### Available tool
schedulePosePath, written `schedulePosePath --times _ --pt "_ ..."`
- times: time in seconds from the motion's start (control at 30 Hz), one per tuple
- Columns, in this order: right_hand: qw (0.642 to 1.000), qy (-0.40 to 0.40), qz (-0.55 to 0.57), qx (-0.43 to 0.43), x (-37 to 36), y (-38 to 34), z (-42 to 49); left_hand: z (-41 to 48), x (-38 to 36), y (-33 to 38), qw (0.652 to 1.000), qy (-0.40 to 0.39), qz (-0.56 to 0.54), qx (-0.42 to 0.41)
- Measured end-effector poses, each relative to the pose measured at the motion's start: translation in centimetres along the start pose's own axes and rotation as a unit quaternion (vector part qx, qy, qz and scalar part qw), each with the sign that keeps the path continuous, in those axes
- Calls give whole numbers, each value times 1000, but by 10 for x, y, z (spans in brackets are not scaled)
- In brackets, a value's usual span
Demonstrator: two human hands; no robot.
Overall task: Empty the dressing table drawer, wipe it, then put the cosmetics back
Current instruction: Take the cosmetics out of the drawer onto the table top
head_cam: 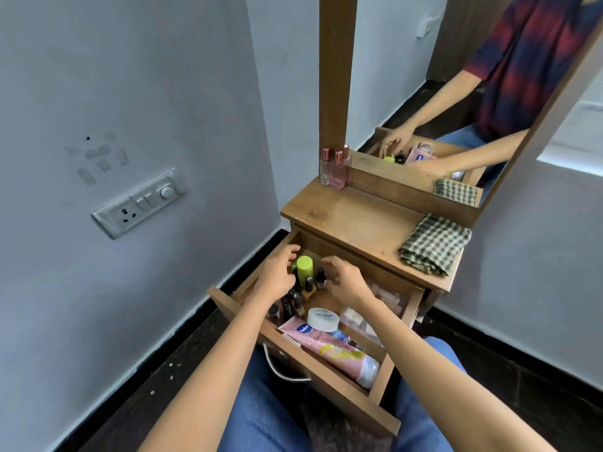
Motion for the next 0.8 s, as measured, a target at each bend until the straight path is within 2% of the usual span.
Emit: schedulePosePath --times 0.2,0.3,0.5,0.57,0.7,0.8 --pt "1000 -8 7 -25 -13 4 -2 -3 -12 12 995 -25 77 -53" --pt "999 5 8 -33 -15 5 -1 -3 -14 13 993 -19 98 -59" --pt "999 -26 -45 -17 -14 5 -2 -8 -8 20 988 4 133 -79" --pt "998 -1 -58 18 -1 -4 -2 -7 7 25 989 31 115 -83" --pt "989 60 -67 119 39 -36 -3 -15 48 51 984 89 43 -147" --pt "979 128 -82 138 84 -52 5 -14 70 72 981 115 -4 -157"
Point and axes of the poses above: each hand's wrist, its own z-axis towards the middle knuckle, its own x-axis out of the back of the hand, y = z × x, the point moved 8 cm from there along z, towards the middle knuckle, and after that the axes turned 14 degrees about x, right-handed, at the moved point
